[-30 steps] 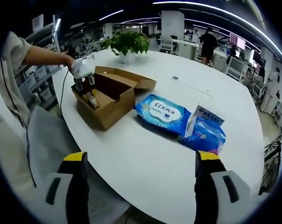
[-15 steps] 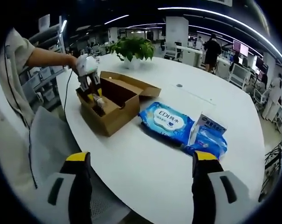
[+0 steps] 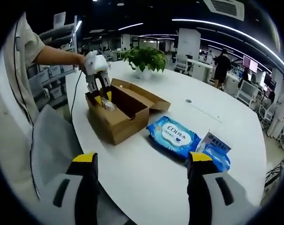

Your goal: Operate the shoe box by opening the lid, removing the specified soft item, and placing it in the target area until the item is outside and the box remains undamaged.

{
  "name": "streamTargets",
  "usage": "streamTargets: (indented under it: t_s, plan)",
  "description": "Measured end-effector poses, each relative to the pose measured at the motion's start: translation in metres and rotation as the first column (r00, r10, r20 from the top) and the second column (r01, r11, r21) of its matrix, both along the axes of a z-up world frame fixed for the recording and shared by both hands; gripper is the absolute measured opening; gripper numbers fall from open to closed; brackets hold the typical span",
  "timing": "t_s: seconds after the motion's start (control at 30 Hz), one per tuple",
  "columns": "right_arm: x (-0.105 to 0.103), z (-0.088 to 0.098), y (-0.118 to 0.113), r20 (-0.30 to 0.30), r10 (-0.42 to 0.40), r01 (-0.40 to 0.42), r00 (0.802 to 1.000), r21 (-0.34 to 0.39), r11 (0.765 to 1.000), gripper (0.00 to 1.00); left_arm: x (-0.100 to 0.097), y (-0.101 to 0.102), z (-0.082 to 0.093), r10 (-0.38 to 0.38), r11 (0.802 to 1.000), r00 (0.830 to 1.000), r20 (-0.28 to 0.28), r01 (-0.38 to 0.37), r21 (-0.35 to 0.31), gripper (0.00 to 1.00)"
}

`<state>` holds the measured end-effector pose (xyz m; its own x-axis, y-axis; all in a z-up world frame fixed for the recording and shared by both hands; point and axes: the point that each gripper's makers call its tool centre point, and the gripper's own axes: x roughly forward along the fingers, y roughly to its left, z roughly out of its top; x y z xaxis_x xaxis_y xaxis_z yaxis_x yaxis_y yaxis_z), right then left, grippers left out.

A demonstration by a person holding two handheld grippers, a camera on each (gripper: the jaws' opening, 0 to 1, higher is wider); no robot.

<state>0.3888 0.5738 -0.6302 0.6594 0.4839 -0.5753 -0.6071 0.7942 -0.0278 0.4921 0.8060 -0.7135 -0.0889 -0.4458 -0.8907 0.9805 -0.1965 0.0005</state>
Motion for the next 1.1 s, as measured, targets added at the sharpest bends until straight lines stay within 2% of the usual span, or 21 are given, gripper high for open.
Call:
streamTargets:
  t_s: [0.3, 0.53, 0.7, 1.1]
  plan:
    - [0.003, 0.005, 0.017, 0.034, 0.059, -0.06, 0.998, 0.018, 0.998, 0.62, -0.012, -0.022, 0.017, -0.027, 0.997, 1.0, 0.002, 0.027, -0.065, 0.17]
    - [0.003, 0.006, 0.028, 0.038, 0.091, -0.092, 0.995, 0.027, 0.995, 0.56, -0.022, -0.038, 0.029, -0.061, 0.992, 0.998, 0.003, 0.061, -0.113, 0.17]
    - [0.002, 0.008, 0.036, 0.044, 0.117, -0.119, 0.992, 0.036, 0.992, 0.47, -0.031, -0.048, 0.035, -0.094, 0.986, 0.996, -0.003, 0.092, -0.139, 0.17]
    - [0.001, 0.009, 0.059, 0.047, 0.183, -0.186, 0.982, 0.054, 0.981, 0.43, -0.055, -0.068, 0.047, -0.159, 0.97, 0.987, -0.019, 0.153, -0.188, 0.17]
